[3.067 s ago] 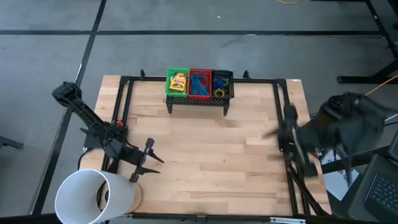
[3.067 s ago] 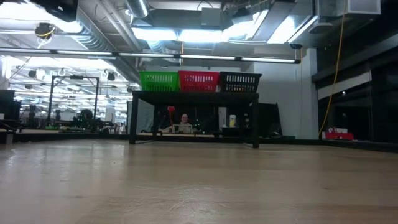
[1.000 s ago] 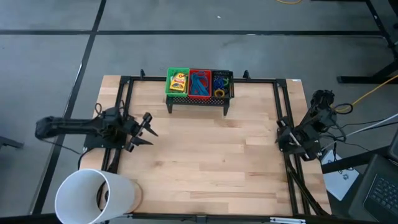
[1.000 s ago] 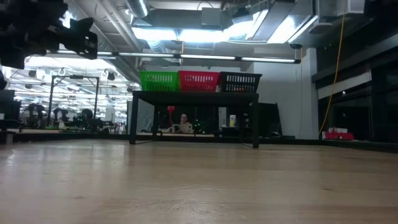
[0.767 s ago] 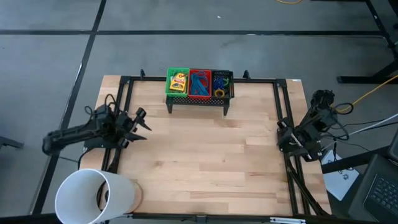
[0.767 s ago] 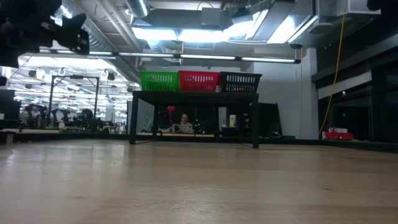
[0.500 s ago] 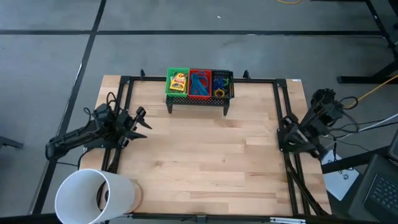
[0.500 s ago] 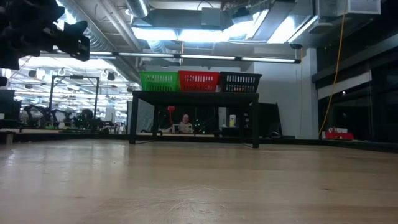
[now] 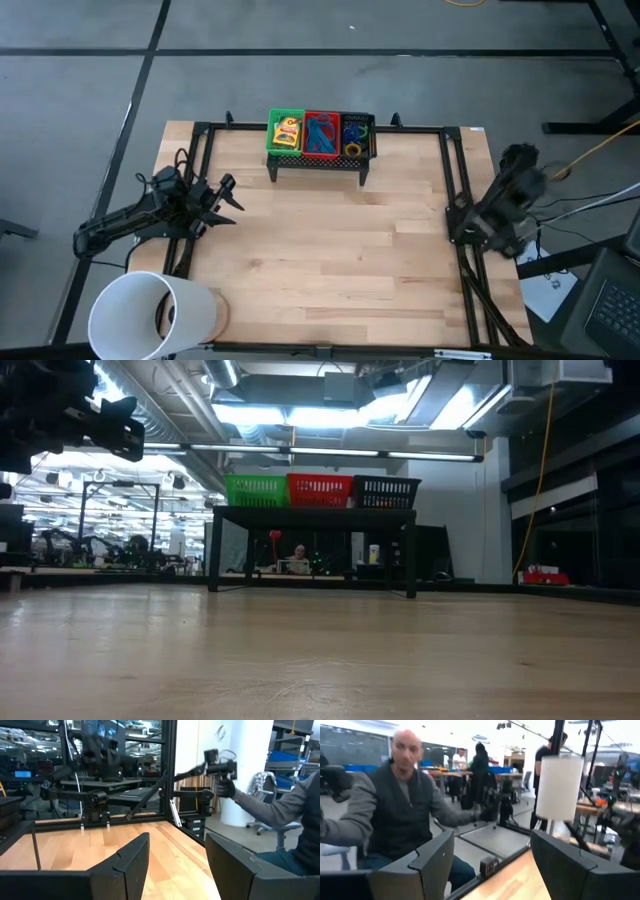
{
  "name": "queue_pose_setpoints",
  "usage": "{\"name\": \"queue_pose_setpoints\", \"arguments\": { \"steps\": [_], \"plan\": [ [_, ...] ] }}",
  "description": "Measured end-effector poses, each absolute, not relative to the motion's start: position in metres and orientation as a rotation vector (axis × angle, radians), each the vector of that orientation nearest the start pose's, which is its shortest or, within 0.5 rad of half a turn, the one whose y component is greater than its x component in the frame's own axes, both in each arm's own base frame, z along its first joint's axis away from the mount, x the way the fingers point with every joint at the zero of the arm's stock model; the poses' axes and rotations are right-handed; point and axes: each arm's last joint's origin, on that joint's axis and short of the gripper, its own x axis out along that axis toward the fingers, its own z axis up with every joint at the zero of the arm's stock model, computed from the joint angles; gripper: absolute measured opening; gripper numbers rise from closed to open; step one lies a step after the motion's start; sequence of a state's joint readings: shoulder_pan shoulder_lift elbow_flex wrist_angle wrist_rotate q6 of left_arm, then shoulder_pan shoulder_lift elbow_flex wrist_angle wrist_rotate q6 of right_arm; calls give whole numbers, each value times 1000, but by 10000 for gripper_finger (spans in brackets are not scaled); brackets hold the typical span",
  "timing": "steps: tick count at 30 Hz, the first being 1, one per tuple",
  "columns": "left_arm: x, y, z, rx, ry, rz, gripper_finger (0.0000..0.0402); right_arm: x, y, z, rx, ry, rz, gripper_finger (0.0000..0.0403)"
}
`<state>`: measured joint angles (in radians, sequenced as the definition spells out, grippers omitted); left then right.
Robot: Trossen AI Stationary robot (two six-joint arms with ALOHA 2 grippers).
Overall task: Pick & Place Office Desk Supplies
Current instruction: Return to Home Position
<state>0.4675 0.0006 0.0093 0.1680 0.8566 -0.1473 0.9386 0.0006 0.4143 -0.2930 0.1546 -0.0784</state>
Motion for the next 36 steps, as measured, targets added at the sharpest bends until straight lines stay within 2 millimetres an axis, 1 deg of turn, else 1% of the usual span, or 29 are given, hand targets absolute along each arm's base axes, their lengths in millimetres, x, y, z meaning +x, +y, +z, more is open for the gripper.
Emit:
{"name": "queue_pose_setpoints", "arguments": {
  "steps": [2,5,9,11,14,16,20,25,28,29,33,36],
  "plan": [
    [86,19,181,-35,-111,-400,192,44,52,247,0,-152,773,263],
    [86,19,181,-31,-113,-415,193,52,63,221,20,-155,772,263],
    [86,18,181,-37,-109,-432,192,57,73,193,36,-196,836,263],
    [86,18,181,-37,-109,-432,191,58,76,185,38,-201,866,263],
    [86,18,180,-38,-100,-431,189,57,76,187,57,-205,889,263],
    [86,18,179,-33,-90,-429,190,56,77,186,43,-205,937,263],
    [87,19,176,-39,-69,-396,193,56,77,183,60,-157,954,263],
    [87,20,178,-9,-93,-385,192,58,77,171,37,-28,878,263],
    [87,19,181,-24,-111,-387,190,60,77,171,54,-9,826,263],
    [87,19,181,-29,-115,-388,190,61,76,170,37,-14,813,263],
    [87,19,180,-41,-103,-388,189,62,75,170,-156,-92,787,263],
    [87,19,180,-20,-106,-385,189,68,73,168,-247,-86,705,263]
  ]
}}
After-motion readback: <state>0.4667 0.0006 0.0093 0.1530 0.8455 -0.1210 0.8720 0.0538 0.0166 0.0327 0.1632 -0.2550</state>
